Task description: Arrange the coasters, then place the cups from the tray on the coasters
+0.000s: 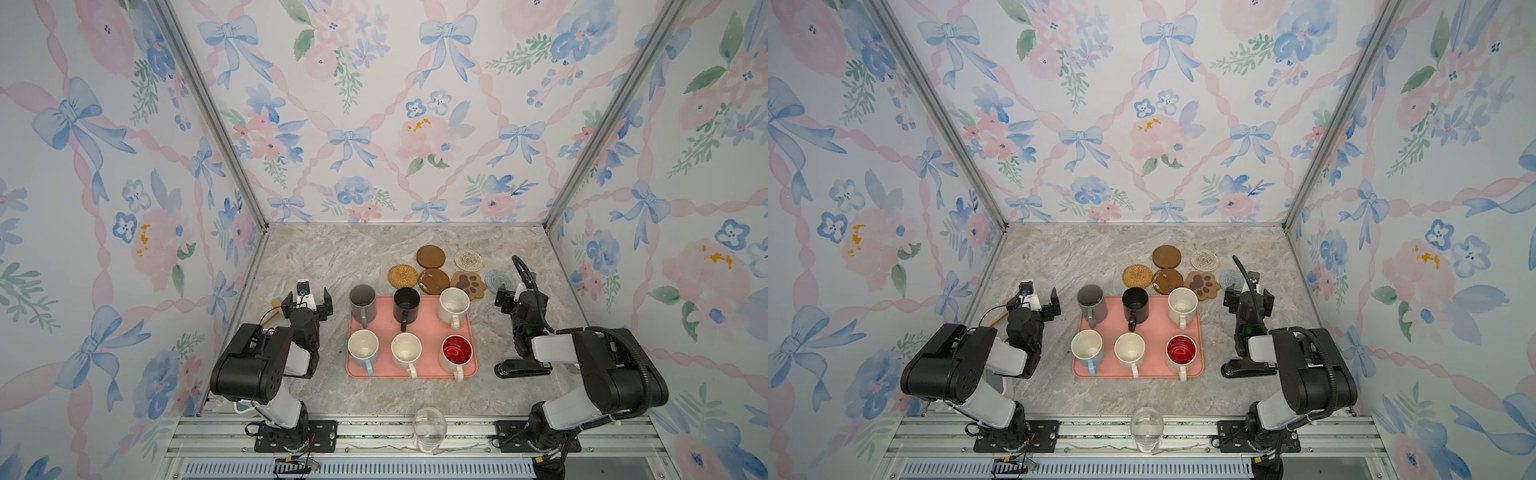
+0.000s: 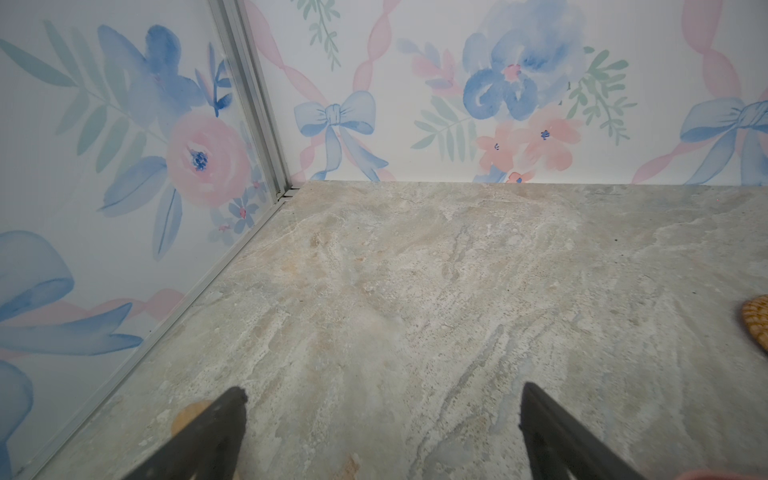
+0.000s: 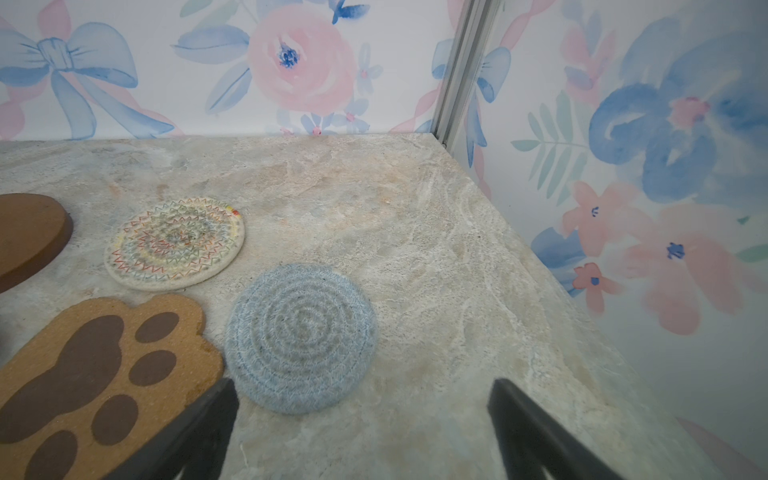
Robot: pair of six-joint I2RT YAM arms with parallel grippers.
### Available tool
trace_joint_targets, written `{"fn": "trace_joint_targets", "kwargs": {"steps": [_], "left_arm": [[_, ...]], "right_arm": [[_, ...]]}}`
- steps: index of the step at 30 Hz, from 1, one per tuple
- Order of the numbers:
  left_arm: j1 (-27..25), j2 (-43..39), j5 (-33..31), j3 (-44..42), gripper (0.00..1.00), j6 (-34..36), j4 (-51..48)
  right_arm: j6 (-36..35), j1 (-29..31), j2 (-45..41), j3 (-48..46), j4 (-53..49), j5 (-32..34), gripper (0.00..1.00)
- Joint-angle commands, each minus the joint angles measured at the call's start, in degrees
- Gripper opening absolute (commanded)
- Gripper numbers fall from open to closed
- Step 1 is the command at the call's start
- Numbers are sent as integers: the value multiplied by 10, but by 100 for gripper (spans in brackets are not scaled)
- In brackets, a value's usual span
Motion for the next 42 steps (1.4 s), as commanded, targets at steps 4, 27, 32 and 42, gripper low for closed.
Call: {"fn": "trace_joint_targets", "kwargs": {"steps": [4,27,32,42], "left_arm": [[4,-7,-3,3,98,7,-5],[-34,-284,-24,109,78,17,-236],[-47,-310,75,268,77,-25,-486],[-72,-171,340,530,73,-83,-762]], "right_arm": [[5,4,6,0,18,10,97],[23,14,-137,147,-344,-25,98],[54,18,-139,298,-590,-66,97],[91,20,-120,449,-798,-191,85]]}}
